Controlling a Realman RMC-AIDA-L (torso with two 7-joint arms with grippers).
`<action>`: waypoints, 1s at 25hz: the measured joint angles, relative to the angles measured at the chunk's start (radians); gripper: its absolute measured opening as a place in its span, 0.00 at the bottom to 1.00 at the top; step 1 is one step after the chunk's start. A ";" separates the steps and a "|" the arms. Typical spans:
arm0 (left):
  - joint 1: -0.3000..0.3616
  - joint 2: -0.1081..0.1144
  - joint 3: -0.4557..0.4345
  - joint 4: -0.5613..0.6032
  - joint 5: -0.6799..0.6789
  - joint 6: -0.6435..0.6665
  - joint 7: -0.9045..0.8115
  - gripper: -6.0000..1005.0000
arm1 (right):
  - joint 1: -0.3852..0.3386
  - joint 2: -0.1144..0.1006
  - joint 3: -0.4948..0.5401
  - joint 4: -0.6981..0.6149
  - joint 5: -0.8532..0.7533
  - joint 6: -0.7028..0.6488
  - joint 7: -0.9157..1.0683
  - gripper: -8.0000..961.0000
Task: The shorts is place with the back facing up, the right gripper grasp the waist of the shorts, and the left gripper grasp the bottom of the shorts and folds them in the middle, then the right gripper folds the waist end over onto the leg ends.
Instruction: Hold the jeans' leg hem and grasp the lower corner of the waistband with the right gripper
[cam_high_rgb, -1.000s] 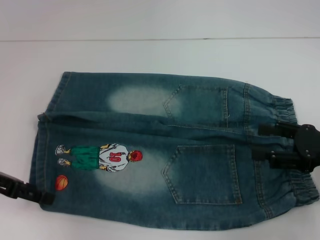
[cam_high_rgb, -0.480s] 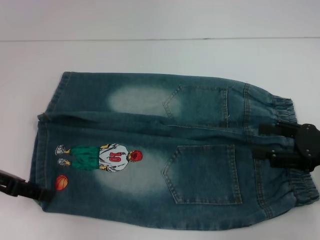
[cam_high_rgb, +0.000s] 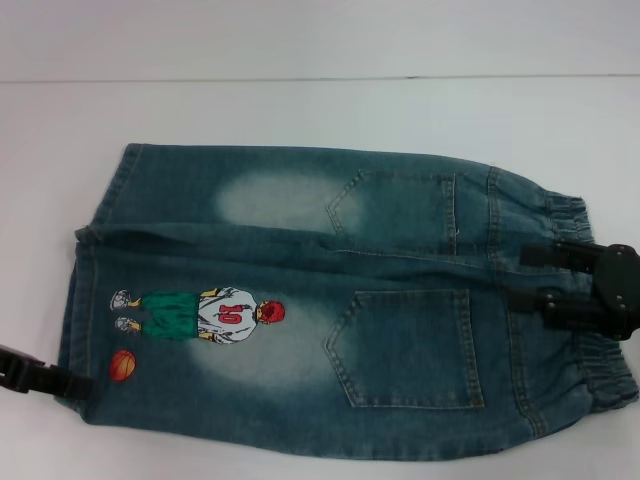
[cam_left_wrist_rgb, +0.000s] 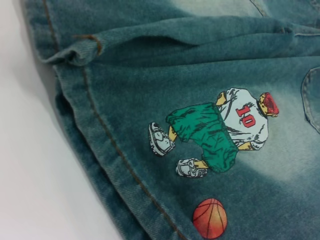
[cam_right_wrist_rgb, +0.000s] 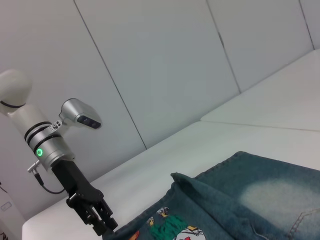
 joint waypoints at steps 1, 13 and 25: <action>0.001 0.000 0.000 0.000 0.001 -0.002 -0.001 0.61 | 0.000 0.000 0.001 0.000 0.000 0.000 0.000 0.94; 0.013 0.002 -0.002 0.001 0.006 0.000 -0.010 0.36 | 0.000 0.000 0.009 0.000 0.000 -0.005 0.000 0.84; 0.006 0.000 0.009 -0.006 0.025 0.015 -0.013 0.30 | -0.002 0.000 0.016 0.000 0.000 -0.007 0.000 0.84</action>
